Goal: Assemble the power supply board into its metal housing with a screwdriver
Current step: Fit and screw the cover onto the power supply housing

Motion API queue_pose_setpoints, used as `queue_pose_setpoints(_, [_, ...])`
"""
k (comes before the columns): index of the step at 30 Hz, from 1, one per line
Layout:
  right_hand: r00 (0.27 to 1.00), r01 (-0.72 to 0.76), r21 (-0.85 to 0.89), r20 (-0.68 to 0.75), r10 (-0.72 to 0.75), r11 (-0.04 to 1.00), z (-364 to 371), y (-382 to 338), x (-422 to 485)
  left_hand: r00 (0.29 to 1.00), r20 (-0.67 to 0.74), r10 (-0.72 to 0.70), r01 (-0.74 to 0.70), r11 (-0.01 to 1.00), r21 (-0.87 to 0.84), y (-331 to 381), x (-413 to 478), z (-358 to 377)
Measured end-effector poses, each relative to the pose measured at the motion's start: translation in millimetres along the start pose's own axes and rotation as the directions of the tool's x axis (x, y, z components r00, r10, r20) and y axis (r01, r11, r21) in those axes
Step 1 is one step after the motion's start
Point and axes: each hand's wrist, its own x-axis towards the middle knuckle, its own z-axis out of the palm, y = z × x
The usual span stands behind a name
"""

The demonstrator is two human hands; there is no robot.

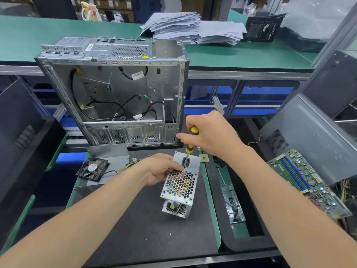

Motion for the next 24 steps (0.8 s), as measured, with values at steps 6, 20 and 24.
queue_pose_setpoints(6, [0.995, -0.036, -0.206, -0.100, 0.015, 0.978, 9, -6, -3, 1.000, -0.009, 0.010, -0.010, 1.000, 0.023, 1, -2, 2])
queue_pose_setpoints(20, [0.881, 0.141, 0.121, 0.437, -0.180, 0.983, -23, 7, 1, 1.000, -0.008, 0.003, -0.003, 1.000, 0.028, 4, -4, 4])
queue_pose_setpoints(24, [0.922, 0.143, 0.109, 0.348, -0.172, 0.984, -17, 5, 1, 1.000, 0.005, 0.006, -0.006, 1.000, 0.025, 5, -5, 4])
